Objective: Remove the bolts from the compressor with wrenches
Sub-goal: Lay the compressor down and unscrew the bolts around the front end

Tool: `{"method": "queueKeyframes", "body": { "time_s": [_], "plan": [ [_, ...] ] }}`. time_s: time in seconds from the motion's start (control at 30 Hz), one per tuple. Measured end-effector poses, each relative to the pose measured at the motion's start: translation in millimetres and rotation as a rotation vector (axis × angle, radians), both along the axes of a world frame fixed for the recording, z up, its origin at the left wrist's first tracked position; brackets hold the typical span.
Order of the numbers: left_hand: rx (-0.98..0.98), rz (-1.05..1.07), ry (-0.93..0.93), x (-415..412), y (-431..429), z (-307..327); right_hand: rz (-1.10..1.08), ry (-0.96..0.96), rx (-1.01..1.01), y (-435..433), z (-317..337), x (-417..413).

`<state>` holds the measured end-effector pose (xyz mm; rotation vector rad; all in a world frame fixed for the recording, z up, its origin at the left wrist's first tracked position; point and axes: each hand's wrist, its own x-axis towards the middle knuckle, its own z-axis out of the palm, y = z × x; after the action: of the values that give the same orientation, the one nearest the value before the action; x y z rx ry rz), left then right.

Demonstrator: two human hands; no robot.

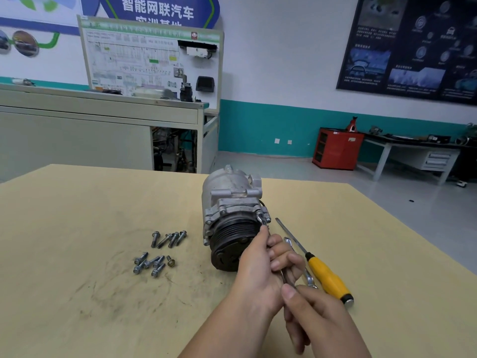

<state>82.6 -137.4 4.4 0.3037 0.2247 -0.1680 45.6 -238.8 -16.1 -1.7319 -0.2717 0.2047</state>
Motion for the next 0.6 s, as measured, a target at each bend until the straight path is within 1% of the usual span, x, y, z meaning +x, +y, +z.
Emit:
{"method": "queueKeyframes", "body": {
  "time_s": [0.17,0.3,0.37,0.47,0.6],
  "plan": [
    [0.083,-0.025,-0.014,-2.0,2.4,2.0,0.004,-0.058,-0.001,0.2,3.9,1.1],
    [0.139,-0.028,-0.019,-2.3,6.8,-2.1,0.006,0.043,0.001,4.1,4.1,-1.1],
    [0.173,-0.022,-0.013,-1.8,9.2,-5.4,-0.020,0.056,-0.033,8.9,1.5,-3.9],
    [0.277,-0.010,-0.026,-1.5,12.8,-9.3,-0.100,-0.046,-0.133,14.5,-6.0,-7.1],
    [0.415,-0.013,-0.057,0.3,19.2,-13.5,-0.192,-0.262,-0.352,17.1,-19.9,-4.5]
  ]
}}
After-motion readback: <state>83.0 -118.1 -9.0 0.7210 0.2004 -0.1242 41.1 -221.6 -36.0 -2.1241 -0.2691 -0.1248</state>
